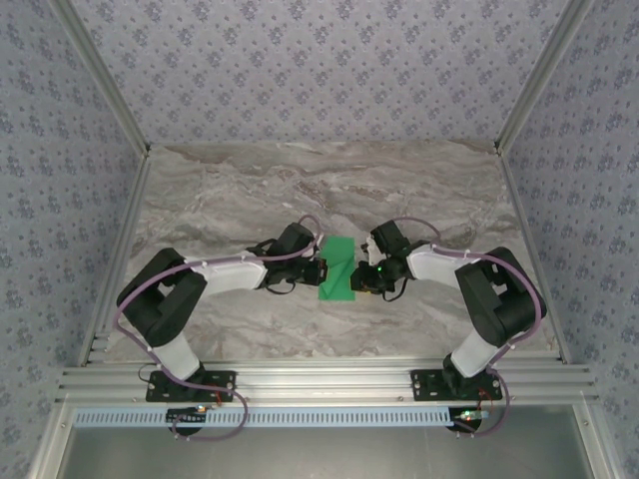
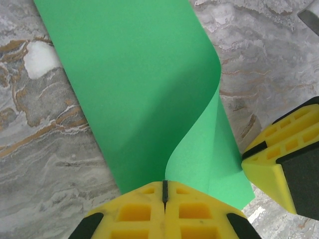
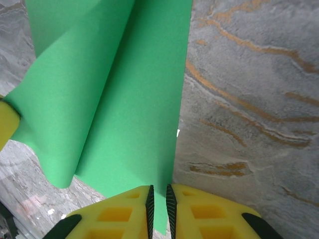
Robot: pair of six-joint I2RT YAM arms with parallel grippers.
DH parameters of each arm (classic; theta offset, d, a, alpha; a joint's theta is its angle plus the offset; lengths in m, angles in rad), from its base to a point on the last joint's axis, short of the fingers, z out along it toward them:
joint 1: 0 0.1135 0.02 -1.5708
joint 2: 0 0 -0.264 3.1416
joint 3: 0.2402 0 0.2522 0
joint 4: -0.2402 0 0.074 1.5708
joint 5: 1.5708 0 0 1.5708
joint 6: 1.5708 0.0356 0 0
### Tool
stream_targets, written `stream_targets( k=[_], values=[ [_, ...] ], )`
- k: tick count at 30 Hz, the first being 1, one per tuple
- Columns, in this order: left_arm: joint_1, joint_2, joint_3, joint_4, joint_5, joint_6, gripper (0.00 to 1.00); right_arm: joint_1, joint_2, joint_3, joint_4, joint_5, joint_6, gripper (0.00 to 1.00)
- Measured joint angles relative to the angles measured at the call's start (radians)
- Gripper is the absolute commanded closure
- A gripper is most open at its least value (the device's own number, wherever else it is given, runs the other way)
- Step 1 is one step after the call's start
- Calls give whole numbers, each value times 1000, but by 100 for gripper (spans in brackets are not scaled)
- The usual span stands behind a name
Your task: Fold a paper plane with a square sheet of paper (fold left side to right side)
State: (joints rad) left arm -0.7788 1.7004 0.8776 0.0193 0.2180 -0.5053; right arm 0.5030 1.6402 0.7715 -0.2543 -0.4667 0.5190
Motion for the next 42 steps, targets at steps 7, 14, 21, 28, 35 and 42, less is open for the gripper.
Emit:
stream_targets(
  k=[7,14,21,28,35,42],
  values=[
    [13,19,23,-3,7,27,96,6,5,9,-16,19,-15,84],
    [15,32,39,-21,22,47,96,10,-14,4,-14,27,-19,84],
    [15,32,43,-31,30,65,96,18,-84,-7,-17,36,-19,84],
    [15,37,67,-61,33,100,96,63,-45,-21,17,29,-14,84],
    [15,40,100,-110,31,154,96,63,-13,-17,13,25,-12,85],
    [15,92,146,-146,29,196,96,63,-10,-11,2,26,-12,85]
  ],
)
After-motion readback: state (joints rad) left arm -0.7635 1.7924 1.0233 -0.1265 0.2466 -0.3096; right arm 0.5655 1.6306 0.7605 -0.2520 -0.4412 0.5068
